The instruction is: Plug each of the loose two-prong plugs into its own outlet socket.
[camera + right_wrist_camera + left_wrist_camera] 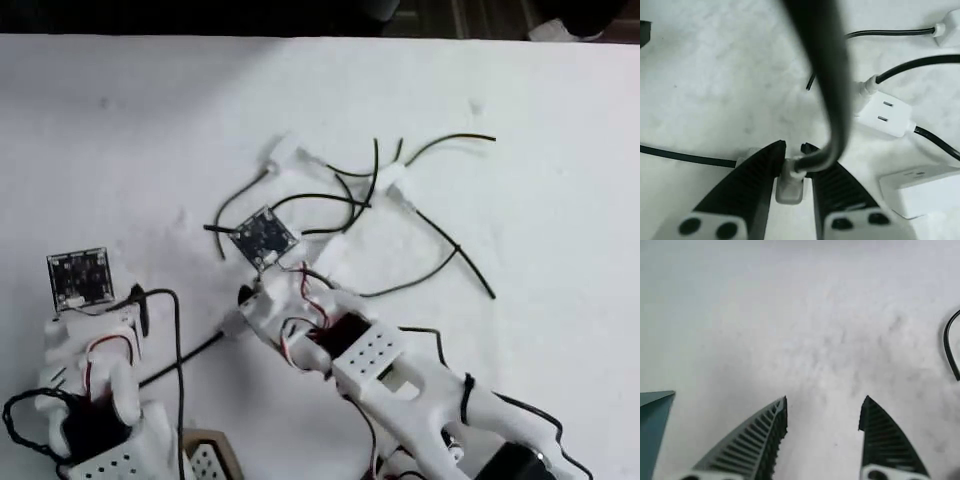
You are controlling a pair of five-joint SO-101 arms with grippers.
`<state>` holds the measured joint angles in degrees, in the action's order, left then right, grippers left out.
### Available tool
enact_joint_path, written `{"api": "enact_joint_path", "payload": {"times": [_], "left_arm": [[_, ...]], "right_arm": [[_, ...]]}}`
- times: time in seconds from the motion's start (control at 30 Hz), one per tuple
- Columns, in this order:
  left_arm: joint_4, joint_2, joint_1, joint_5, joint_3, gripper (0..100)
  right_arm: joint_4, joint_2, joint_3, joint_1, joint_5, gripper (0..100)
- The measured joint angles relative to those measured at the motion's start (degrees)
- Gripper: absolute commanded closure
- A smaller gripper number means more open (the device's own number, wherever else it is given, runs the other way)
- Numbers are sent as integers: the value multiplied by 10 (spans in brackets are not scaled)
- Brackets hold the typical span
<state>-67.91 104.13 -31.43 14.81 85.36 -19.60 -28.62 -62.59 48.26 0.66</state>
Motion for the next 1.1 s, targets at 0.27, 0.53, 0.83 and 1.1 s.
{"api": "enact_joint_path", "payload": {"times": [0.27,0.53,0.83,1.1], "left_arm": [[0,-4,0,0,5,763],[0,-4,0,0,6,763],[0,-4,0,0,6,763],[0,-4,0,0,6,763]], "right_arm": [[49,47,0,-19,0,981],[54,57,0,-23,-8,981],[62,72,1,-21,-8,981],[98,108,3,-15,-11,981]]}}
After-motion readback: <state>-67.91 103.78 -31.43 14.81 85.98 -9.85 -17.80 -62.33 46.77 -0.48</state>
